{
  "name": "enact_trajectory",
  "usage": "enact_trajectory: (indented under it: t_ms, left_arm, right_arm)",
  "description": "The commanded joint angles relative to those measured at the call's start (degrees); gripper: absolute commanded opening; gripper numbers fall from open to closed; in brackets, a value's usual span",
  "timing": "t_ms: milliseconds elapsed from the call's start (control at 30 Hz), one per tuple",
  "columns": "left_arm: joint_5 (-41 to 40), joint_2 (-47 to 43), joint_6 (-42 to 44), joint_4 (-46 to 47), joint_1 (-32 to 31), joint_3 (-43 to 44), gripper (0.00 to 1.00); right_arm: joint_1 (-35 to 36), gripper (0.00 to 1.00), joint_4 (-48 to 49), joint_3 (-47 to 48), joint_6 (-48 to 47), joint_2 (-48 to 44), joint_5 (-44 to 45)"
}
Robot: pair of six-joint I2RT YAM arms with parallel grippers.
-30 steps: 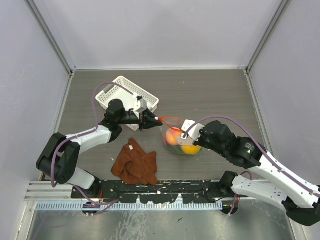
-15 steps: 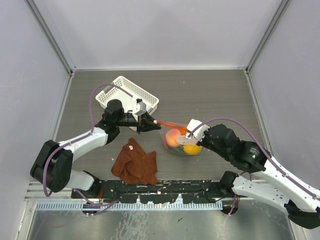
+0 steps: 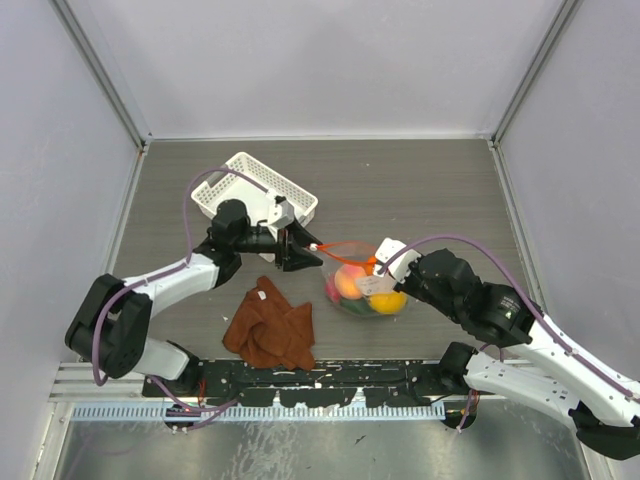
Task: Place the food in the zip-top bag and seal the zipper
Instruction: Zip the zipper food storage bag at the center of the board.
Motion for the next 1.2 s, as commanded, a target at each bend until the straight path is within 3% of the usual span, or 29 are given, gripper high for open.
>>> enact_trajectory:
  t_ms: [0,233,400,500,567,700,800,867,1067,1167]
  left_arm:
    - [0.23,1.78,-1.23,3.94,-0.80,0.49,0.49]
    - [0.77,5.63,-5.63,9.93,-1.57,1.09,0.46]
    - [2.39,6.11,-7.03,10.73,-1.57,1.30,0.16]
    - [2.43,4.03,-4.52,8.85,-1.53,0.35,0.02]
    - [2.15,2.40,-1.57,5.27,-1.53,0.31,0.00]
    - [1.45,-0.12,2.50,-3.69,-1.56,2.05,0.00]
    - [1.26,-0.74,2.94,-5.97,-1.57,3.10,0.00]
    - [1.16,-1.11,3.02,-6.22,-1.55,3.04,0.00]
    - [0.31,-1.93,4.15,-9.65,-1.53,3.89,0.00]
    - [0.32,-2.38,4.22,-9.94,-1.53,4.03,0.00]
  right_arm:
    - [0.16,0.01,3.91,0.45,0.68,-0.18,-0.48]
    - [0.14,0.01,3.91,0.16,0.60,-0.69,-0.38]
    - [0.13,0.01,2.99,0.14,0.69,-0.98,0.37]
    - [0.20,0.01,2.69,0.24,0.90,-1.81,1.25]
    - [0.14,0.03,2.68,0.47,1.17,-2.30,1.32]
    - [0.17,0.24,2.85,2.06,2.38,-1.87,-1.33]
    - [0.15,0.44,3.72,3.89,2.71,0.14,-5.84]
    - [0.17,0.51,5.12,5.30,2.70,1.73,-10.09]
    - [0.20,0.63,9.96,10.45,3.23,10.04,-18.88]
    - [0.22,0.63,13.76,11.86,4.26,15.29,-22.66]
